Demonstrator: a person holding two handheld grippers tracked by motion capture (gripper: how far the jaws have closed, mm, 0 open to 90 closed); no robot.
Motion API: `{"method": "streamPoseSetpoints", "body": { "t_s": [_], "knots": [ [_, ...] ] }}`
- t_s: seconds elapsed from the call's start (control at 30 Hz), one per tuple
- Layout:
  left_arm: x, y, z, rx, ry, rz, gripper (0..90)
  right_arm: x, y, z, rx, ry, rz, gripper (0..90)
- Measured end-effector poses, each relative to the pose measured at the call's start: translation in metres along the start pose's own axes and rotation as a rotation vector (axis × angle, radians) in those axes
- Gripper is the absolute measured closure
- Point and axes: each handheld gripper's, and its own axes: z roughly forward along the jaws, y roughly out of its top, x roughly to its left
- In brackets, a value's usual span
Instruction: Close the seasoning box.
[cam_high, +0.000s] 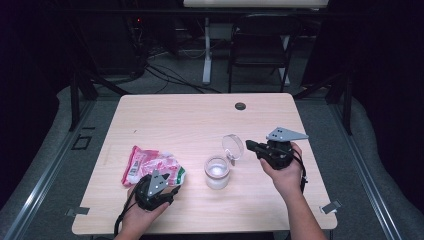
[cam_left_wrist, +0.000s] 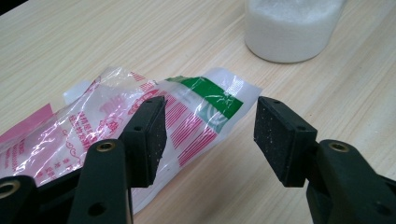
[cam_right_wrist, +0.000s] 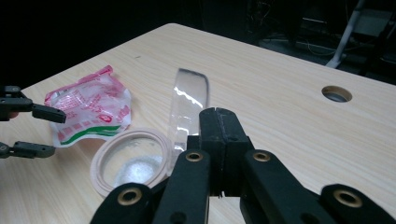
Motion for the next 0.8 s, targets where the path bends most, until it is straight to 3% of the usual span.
{"method": "streamPoseSetpoints", "body": {
  "t_s": [0.17,0.3,0.57,0.8],
  "knots": [
    [-0.002,0.009,0.0,-0.003,-0.007,0.028,44.3,-0.004,-0.006,0.006,0.006,-0.008,0.024,90.0],
    [-0.002,0.02,0.0,-0.036,-0.035,-0.008,45.0,-0.005,-0.009,0.011,0.009,-0.006,0.037,90.0],
    [-0.001,0.041,0.004,-0.052,-0.035,-0.009,49.0,-0.003,-0.014,0.018,0.035,0.003,0.039,90.0],
    [-0.001,0.068,0.009,-0.074,-0.063,-0.015,58.9,-0.003,-0.015,0.021,0.047,0.004,0.036,89.6]
  ]
}}
